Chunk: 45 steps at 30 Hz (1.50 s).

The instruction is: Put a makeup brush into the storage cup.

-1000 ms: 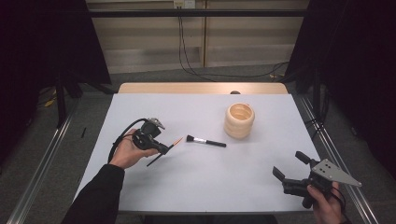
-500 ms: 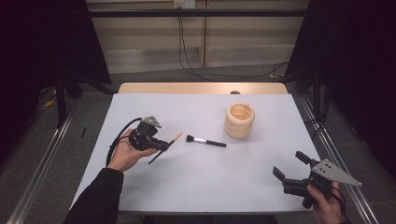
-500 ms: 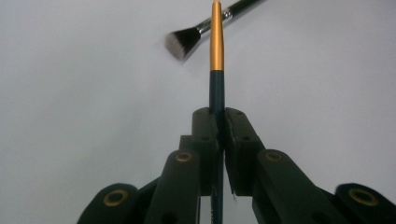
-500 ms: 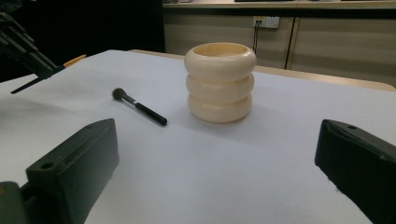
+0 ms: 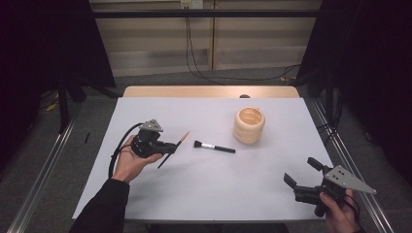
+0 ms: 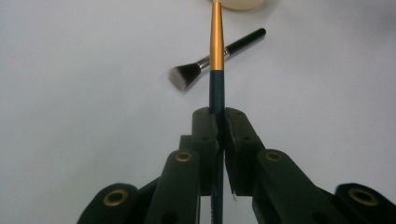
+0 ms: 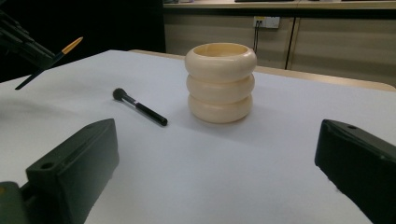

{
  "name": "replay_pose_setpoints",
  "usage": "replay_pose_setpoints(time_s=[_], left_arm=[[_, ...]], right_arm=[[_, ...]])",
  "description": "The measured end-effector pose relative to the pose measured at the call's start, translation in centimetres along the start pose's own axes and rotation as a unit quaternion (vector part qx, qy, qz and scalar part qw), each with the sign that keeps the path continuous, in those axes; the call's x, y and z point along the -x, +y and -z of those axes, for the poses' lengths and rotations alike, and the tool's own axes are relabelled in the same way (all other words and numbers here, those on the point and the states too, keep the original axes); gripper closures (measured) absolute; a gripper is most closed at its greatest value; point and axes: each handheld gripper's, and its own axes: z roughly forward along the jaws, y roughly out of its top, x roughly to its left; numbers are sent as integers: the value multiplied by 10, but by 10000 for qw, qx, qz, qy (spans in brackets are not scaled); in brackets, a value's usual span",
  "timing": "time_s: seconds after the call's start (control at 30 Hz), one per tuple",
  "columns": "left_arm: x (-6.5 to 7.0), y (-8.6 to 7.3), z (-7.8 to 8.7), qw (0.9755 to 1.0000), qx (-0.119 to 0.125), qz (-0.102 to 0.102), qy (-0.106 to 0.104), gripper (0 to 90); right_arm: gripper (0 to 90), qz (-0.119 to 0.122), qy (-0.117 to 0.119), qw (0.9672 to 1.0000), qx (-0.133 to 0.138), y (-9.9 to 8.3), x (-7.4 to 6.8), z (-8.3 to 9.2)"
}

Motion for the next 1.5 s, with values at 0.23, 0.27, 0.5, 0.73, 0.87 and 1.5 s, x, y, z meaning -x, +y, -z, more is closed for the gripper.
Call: replay_pose_setpoints(time_s=[0.23, 0.27, 0.5, 0.73, 0.87, 1.5], left_arm=[[1, 1, 9, 9993, 370, 22, 105, 835], [1, 1, 9, 9991, 403, 38, 131, 835], [3, 0, 14, 9966, 787, 109, 235, 835], [5, -2, 20, 9927, 1148, 151, 330, 835], [6, -3, 23, 9905, 1328, 212, 295, 835], [9, -12, 37, 9694, 2360, 314, 601, 835]], right_arm=[[0, -16, 5, 10000, 5, 0, 0, 0], [0, -9, -4, 10000, 1, 0, 0, 0], [0, -9, 0, 10000, 12, 0, 0, 0], [0, -18, 30, 10000, 9, 0, 0, 1], [0, -17, 23, 10000, 16, 0, 0, 0], [0, -31, -3, 10000, 25, 0, 0, 0]])
